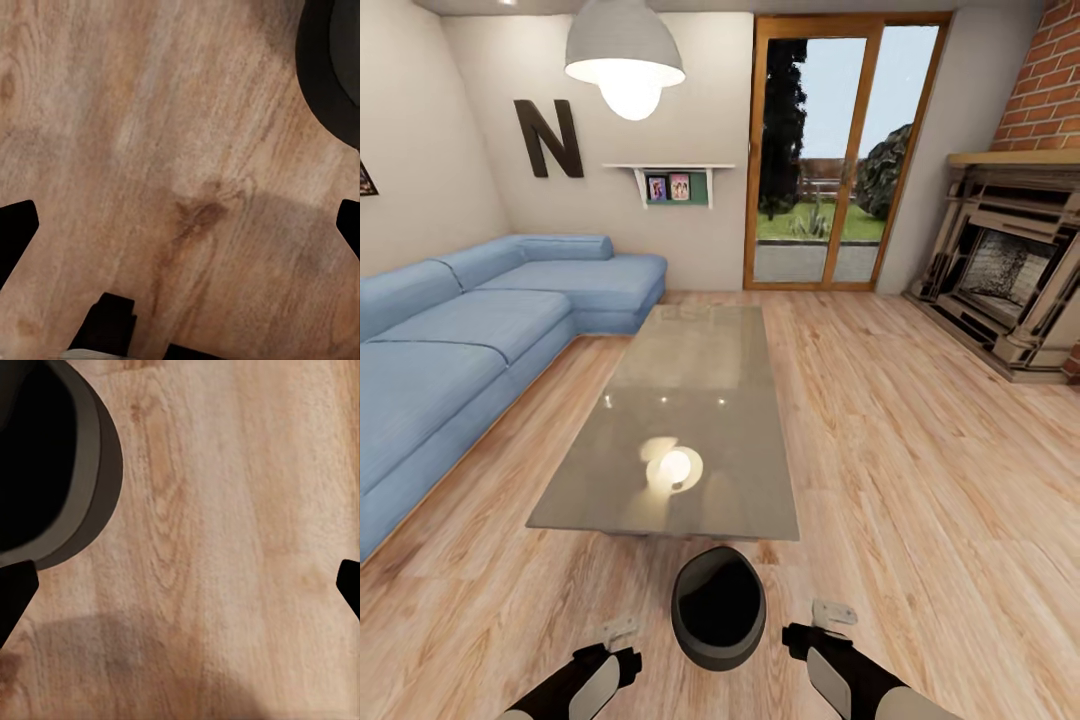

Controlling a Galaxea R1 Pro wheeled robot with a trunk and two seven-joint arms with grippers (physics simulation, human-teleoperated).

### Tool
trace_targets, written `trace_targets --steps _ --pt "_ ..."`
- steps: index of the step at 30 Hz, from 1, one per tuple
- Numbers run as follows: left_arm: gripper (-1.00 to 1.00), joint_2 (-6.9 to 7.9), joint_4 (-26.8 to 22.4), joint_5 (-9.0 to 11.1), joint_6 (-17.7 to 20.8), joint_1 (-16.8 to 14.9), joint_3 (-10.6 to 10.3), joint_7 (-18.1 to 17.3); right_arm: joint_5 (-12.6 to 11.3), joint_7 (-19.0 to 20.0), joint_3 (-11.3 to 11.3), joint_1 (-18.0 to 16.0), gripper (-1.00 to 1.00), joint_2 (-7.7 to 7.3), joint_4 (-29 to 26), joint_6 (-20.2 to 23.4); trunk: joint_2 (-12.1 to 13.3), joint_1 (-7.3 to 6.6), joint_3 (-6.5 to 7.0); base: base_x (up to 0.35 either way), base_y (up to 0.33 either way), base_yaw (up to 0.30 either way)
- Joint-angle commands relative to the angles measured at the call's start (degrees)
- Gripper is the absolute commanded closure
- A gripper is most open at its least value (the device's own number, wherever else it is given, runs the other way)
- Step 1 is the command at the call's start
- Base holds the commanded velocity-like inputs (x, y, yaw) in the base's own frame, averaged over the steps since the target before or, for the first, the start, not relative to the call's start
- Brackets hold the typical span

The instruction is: Place each of the two pumpkins and all three candles from the living room inside a cabinet in the living room (use any cabinet), then make sure every cabinet is closed, and position the cauldron so it is next to a table in the living room.

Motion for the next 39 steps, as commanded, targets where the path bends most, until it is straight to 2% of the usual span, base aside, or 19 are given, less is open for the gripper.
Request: trace_targets --steps 1,6,13,20,27,34,39 --pt "-1.0 0.02 0.2 0.4 0.1 0.0 -0.5 0.4 -0.3 -0.4 0.5 0.0 -1.0 0.02 -0.1 0.1 0.4 -0.23 0.14 0.0 0.0 0.0" --pt "-1.0 -0.14 2.4 0.3 -0.3 0.0 -0.5 0.3 -0.3 -0.2 0.5 0.0 -1.0 0.05 0.0 -0.2 2.4 -1.33 1.03 0.0 0.0 0.0" --pt "-1.0 -0.1 2.9 0.6 -1.8 0.0 -0.5 0.3 -0.1 0.1 0.5 0.0 -1.0 -0.11 0.0 -1.3 5.2 -2.87 2.29 0.0 0.0 0.0" --pt "-1.0 -0.2 4.0 0.6 -1.6 0.0 -0.5 0.3 -0.2 0.1 0.6 0.0 -1.0 0.06 0.1 -1.3 8.0 -4.4 3.55 0.0 0.0 0.0" --pt "-1.0 -0.4 4.1 0.7 -1.3 0.0 -0.4 0.4 -0.3 -0.4 0.5 0.0 -1.0 0.33 3.3 -1.0 10.8 -5.94 4.8 0.0 0.0 0.0" --pt "-1.0 -0.17 4.3 0.8 -0.9 0.0 -0.3 0.3 -0.4 -0.6 0.4 0.0 -1.0 0.36 4.1 -0.5 13.6 -7.48 6.06 0.0 0.0 0.0" --pt "-1.0 -0.21 6.3 0.8 -0.9 0.0 -0.1 0.2 -0.4 -0.6 0.4 0.0 -1.0 0.23 4.3 -0.5 15.6 -8.58 6.96 0.0 0.0 0.0"
